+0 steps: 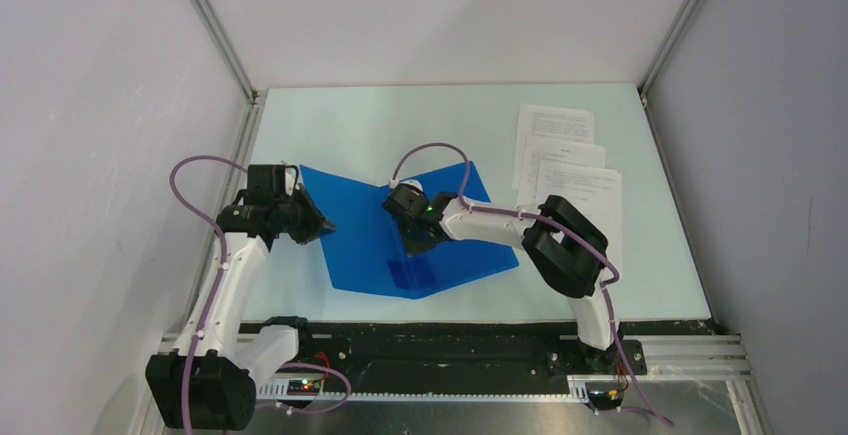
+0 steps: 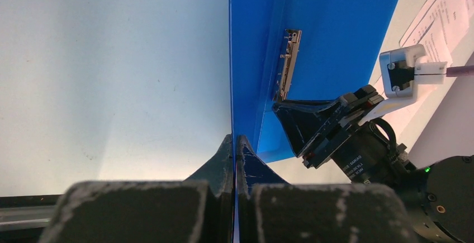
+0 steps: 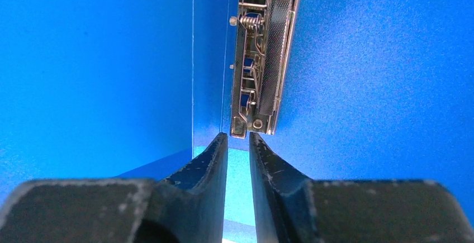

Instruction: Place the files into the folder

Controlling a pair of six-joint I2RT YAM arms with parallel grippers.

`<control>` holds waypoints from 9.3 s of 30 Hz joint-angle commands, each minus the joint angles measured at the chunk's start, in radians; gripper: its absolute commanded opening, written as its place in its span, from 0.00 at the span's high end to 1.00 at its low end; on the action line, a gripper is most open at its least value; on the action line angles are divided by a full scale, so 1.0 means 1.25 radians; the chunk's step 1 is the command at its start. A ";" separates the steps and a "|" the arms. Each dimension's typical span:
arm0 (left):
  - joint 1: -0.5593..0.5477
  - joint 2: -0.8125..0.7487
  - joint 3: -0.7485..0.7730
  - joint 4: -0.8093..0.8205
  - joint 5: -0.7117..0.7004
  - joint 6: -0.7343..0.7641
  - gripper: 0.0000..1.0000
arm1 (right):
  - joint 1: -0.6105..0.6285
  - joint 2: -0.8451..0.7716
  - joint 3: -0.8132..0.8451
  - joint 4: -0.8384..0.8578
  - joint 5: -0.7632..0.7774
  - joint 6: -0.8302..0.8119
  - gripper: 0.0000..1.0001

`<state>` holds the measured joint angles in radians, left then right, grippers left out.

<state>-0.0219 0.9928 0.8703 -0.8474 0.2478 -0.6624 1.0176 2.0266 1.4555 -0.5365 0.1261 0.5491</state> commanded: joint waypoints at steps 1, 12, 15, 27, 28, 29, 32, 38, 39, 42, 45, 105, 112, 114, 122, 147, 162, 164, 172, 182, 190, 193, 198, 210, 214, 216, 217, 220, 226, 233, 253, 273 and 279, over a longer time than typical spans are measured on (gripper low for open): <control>-0.007 -0.002 0.020 -0.002 0.012 0.016 1.00 | -0.004 -0.030 0.048 0.018 0.029 -0.005 0.78; -0.007 -0.003 0.018 -0.001 0.010 0.017 1.00 | -0.012 0.009 0.054 0.021 0.005 0.005 0.81; -0.007 -0.004 0.019 -0.001 0.011 0.018 1.00 | -0.013 0.015 0.054 0.013 0.007 0.007 0.81; -0.008 0.009 0.040 0.000 0.009 0.022 1.00 | -0.011 0.047 0.049 0.008 0.007 0.007 0.86; -0.008 0.010 0.041 0.000 0.009 0.022 1.00 | -0.011 0.049 0.049 0.008 0.007 0.007 0.87; -0.009 0.012 0.043 0.000 0.009 0.022 1.00 | -0.010 0.053 0.049 0.008 0.008 0.007 0.88; -0.011 0.014 0.046 -0.001 0.009 0.022 1.00 | -0.008 0.063 0.048 0.003 0.012 0.007 0.89; -0.013 0.017 0.051 -0.001 0.010 0.022 1.00 | -0.003 0.095 0.047 -0.015 0.044 0.000 0.92; -0.013 0.017 0.053 0.000 0.011 0.023 1.00 | -0.002 0.100 0.047 -0.022 0.051 -0.003 0.92; -0.013 0.020 0.057 0.002 0.013 0.027 1.00 | 0.000 0.127 0.047 -0.032 0.075 -0.007 0.93; -0.013 0.025 0.066 0.001 0.018 0.032 1.00 | 0.001 0.144 0.054 -0.036 0.081 -0.007 0.95; -0.249 0.173 0.485 -0.131 -0.166 0.096 0.11 | -0.521 -0.248 -0.361 0.147 -0.322 0.003 0.26; -0.389 0.240 0.335 -0.073 -0.236 -0.009 0.15 | -0.542 -0.261 -0.384 0.158 -0.336 0.004 0.26; -0.378 0.258 0.278 -0.047 -0.272 -0.040 0.21 | -0.543 -0.261 -0.394 0.160 -0.335 -0.002 0.26; -0.331 0.400 0.144 0.127 -0.244 -0.051 0.27 | -0.570 -0.248 -0.427 0.206 -0.431 -0.002 0.26; -0.326 0.676 0.331 0.172 -0.152 0.161 0.36 | -0.588 -0.162 -0.472 0.477 -0.790 0.084 0.86; -0.438 0.448 0.194 0.162 -0.230 0.014 0.44 | -0.529 -0.319 -0.601 0.515 -0.520 0.241 1.00; -0.462 0.459 0.182 0.162 -0.236 0.003 0.48 | -0.526 -0.309 -0.601 0.521 -0.521 0.250 1.00; -0.504 0.515 0.173 0.159 -0.295 -0.034 0.66 | -0.514 -0.309 -0.601 0.514 -0.512 0.252 1.00; -0.501 0.590 0.216 0.159 -0.337 -0.008 0.71 | -0.511 -0.310 -0.601 0.509 -0.519 0.255 1.00; -0.499 0.610 0.243 0.158 -0.325 0.003 0.78 | -0.505 -0.314 -0.601 0.500 -0.515 0.250 1.00; -0.499 0.611 0.252 0.158 -0.329 0.007 0.78 | -0.502 -0.310 -0.601 0.503 -0.519 0.252 1.00; -0.496 0.630 0.252 0.157 -0.333 0.010 0.77 | -0.500 -0.308 -0.601 0.507 -0.523 0.255 1.00; -0.496 0.644 0.246 0.156 -0.335 0.003 0.78 | -0.499 -0.293 -0.601 0.516 -0.528 0.263 1.00; -0.497 0.643 0.248 0.156 -0.337 0.004 0.79 | -0.499 -0.293 -0.601 0.509 -0.527 0.257 1.00; -0.496 0.642 0.248 0.155 -0.341 0.007 0.80 | -0.499 -0.292 -0.601 0.508 -0.528 0.256 1.00; -0.496 0.642 0.248 0.156 -0.341 0.007 0.83 | -0.499 -0.291 -0.601 0.508 -0.527 0.256 1.00; -0.496 0.642 0.247 0.155 -0.338 0.008 0.86 | -0.499 -0.292 -0.600 0.509 -0.528 0.256 1.00; -0.494 0.654 0.253 0.150 -0.335 0.002 1.00 | -0.498 -0.296 -0.601 0.502 -0.526 0.255 1.00; -0.493 0.673 0.251 0.151 -0.315 -0.046 1.00 | -0.492 -0.308 -0.601 0.486 -0.513 0.249 1.00; -0.468 0.755 0.228 0.248 -0.171 -0.050 1.00 | -0.463 -0.282 -0.601 0.509 -0.515 0.260 1.00; -0.475 0.772 0.165 0.330 -0.253 -0.042 1.00 | -0.436 -0.264 -0.600 0.542 -0.523 0.289 1.00; -0.518 0.732 0.146 0.312 -0.368 -0.017 1.00 | -0.435 -0.266 -0.601 0.535 -0.518 0.284 1.00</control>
<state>-0.6209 1.8160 1.1271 -0.6064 -0.1040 -0.6724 0.4236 1.6772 0.7067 0.0898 -0.4747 0.8894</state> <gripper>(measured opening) 0.121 0.009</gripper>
